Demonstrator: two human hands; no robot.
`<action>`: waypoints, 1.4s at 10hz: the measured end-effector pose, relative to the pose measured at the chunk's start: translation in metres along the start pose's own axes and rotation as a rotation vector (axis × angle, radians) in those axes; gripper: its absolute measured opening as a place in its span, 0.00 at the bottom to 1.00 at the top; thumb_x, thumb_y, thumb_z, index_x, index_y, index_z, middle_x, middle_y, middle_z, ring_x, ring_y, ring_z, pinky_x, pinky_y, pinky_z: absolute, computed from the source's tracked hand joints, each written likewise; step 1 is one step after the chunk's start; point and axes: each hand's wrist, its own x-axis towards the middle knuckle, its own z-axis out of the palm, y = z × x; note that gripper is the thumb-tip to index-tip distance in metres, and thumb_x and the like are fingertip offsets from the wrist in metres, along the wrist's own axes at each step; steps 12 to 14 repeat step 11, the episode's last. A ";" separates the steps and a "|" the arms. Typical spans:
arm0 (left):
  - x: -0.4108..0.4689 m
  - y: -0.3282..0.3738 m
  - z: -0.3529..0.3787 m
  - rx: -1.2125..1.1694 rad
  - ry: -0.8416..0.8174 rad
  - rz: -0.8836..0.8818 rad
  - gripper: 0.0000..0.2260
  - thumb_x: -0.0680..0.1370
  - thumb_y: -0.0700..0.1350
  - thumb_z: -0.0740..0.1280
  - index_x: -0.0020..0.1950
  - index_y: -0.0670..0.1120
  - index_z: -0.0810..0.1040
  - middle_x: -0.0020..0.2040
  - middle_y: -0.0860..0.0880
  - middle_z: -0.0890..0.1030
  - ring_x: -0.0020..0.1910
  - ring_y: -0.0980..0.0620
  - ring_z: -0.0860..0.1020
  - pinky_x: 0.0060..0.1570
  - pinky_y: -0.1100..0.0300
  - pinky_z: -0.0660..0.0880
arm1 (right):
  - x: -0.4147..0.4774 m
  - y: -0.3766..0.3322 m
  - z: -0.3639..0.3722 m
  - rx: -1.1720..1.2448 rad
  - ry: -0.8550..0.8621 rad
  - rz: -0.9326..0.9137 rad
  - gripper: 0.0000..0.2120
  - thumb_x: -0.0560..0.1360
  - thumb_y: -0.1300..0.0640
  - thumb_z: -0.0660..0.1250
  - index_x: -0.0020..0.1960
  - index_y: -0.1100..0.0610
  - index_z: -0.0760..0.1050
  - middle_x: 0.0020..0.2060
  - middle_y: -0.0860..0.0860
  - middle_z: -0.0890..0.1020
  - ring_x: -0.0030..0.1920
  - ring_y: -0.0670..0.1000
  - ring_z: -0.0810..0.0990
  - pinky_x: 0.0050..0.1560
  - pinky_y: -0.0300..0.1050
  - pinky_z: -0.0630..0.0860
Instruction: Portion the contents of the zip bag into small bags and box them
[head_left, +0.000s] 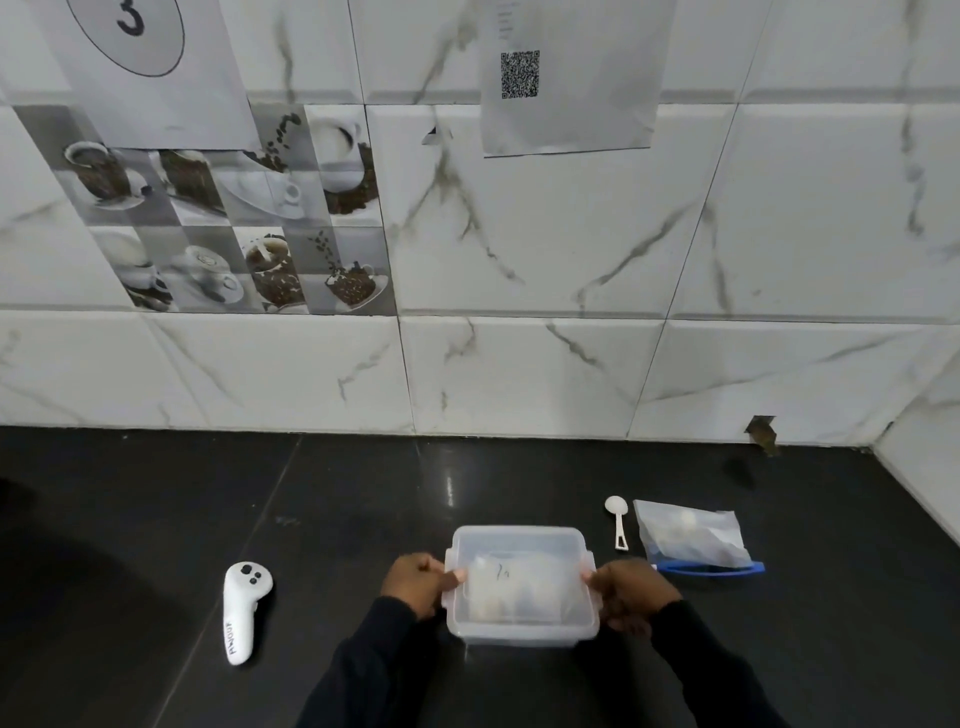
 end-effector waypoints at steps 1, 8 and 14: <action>-0.017 -0.016 0.001 -0.190 -0.127 -0.184 0.16 0.71 0.50 0.77 0.52 0.51 0.74 0.51 0.45 0.81 0.47 0.47 0.80 0.42 0.53 0.80 | -0.005 0.036 0.006 0.399 -0.137 0.123 0.09 0.74 0.51 0.72 0.49 0.56 0.80 0.41 0.56 0.83 0.40 0.53 0.80 0.37 0.45 0.75; -0.012 0.030 0.025 0.652 0.276 0.177 0.07 0.74 0.45 0.67 0.37 0.47 0.73 0.43 0.45 0.81 0.45 0.43 0.81 0.41 0.57 0.72 | 0.015 -0.018 0.026 -0.359 0.510 -0.141 0.07 0.76 0.55 0.66 0.43 0.58 0.78 0.40 0.53 0.82 0.43 0.53 0.82 0.49 0.47 0.80; -0.011 0.018 0.015 0.635 0.306 0.347 0.21 0.74 0.64 0.67 0.51 0.47 0.79 0.47 0.51 0.77 0.45 0.52 0.77 0.45 0.57 0.74 | 0.004 -0.014 0.019 -0.407 0.480 -0.288 0.17 0.76 0.39 0.64 0.50 0.53 0.77 0.48 0.50 0.79 0.54 0.52 0.79 0.57 0.48 0.77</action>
